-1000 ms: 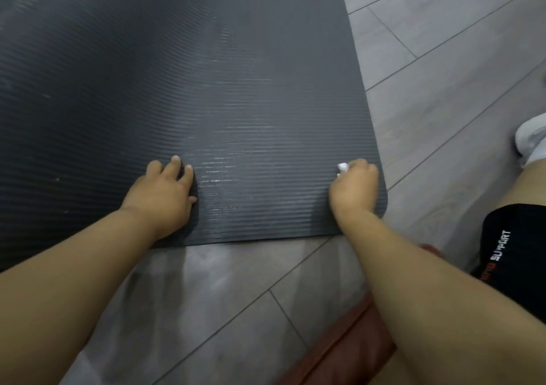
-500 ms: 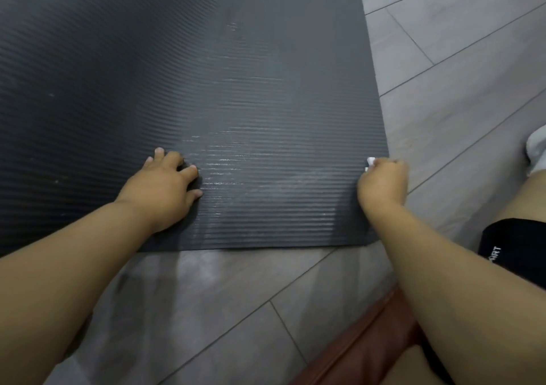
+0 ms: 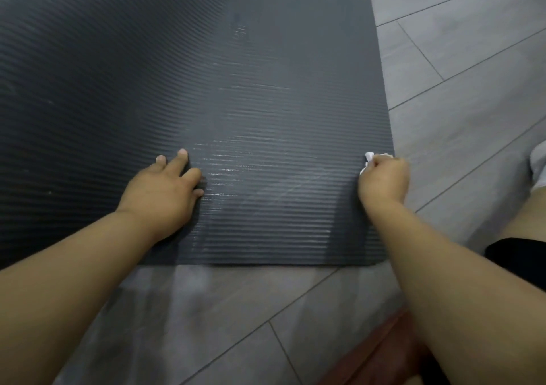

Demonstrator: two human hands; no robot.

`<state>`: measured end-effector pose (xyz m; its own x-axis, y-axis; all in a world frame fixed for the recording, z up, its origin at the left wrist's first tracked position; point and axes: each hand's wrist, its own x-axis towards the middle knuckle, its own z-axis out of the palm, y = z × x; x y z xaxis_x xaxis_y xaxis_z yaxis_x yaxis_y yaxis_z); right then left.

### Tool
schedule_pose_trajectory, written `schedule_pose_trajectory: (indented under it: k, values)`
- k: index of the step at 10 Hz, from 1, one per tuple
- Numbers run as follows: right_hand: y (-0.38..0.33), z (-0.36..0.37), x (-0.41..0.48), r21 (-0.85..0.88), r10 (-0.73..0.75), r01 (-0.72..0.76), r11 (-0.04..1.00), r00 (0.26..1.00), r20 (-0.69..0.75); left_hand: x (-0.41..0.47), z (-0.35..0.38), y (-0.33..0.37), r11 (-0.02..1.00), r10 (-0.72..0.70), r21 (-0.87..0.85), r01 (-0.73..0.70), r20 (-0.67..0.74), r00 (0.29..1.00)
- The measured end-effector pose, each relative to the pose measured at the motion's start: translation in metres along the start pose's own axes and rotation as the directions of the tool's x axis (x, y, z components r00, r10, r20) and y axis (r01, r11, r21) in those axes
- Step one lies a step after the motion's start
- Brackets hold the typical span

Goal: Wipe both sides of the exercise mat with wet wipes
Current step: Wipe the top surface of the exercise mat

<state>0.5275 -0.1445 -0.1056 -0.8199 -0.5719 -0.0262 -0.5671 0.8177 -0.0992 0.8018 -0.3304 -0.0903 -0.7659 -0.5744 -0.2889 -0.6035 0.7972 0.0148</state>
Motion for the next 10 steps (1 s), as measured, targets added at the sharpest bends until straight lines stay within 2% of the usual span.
schedule_pose_trajectory:
  k: [1,2,3,4,5,6,7,8,9,10]
  values:
    - [-0.052,0.021,0.001,0.448,0.277,-0.245,0.860,0.961,-0.006,0.002,-0.002,0.000,0.999,0.035,0.041,-0.035,-0.017,0.999]
    - [-0.122,0.042,-0.054,0.585,-0.287,0.271,0.764,0.956,-0.067,0.005,-0.006,-0.007,0.998,0.052,0.047,-0.050,-0.051,0.997]
    - [-0.126,0.039,-0.066,0.529,-0.624,0.535,0.659,0.781,-0.013,0.010,-0.007,-0.019,0.999,0.037,0.029,-0.034,-0.121,0.992]
    - [-0.075,0.023,-0.015,0.449,-0.430,0.434,0.781,0.895,-0.118,0.014,-0.008,-0.028,0.997,0.070,0.021,-0.068,-0.132,0.989]
    - [-0.023,0.011,0.039,0.334,0.072,-0.051,0.941,0.996,-0.051,0.022,-0.010,-0.027,0.998,0.068,-0.004,-0.069,-0.165,0.984]
    - [-0.041,0.013,0.043,0.356,0.348,-0.343,0.869,0.936,0.053,0.034,-0.011,-0.026,0.997,0.071,0.018,-0.069,-0.216,0.974]
    - [-0.117,0.026,0.002,0.474,-0.092,0.103,0.874,0.995,-0.046,0.044,-0.012,-0.029,0.999,-0.008,-0.041,0.002,-0.156,0.988]
    - [-0.158,0.036,-0.041,0.494,-0.644,0.574,0.653,0.764,-0.036,0.047,-0.011,-0.032,0.995,-0.052,-0.085,0.043,-0.099,0.994]
    - [-0.141,0.029,-0.017,0.344,-0.786,0.735,0.584,0.617,0.014,0.048,-0.016,-0.032,0.994,-0.053,-0.098,0.046,-0.071,0.996]
    - [-0.081,0.031,0.059,0.295,-0.356,0.362,0.884,0.931,-0.076,0.051,-0.021,-0.028,0.993,-0.100,-0.062,0.097,-0.043,0.994]
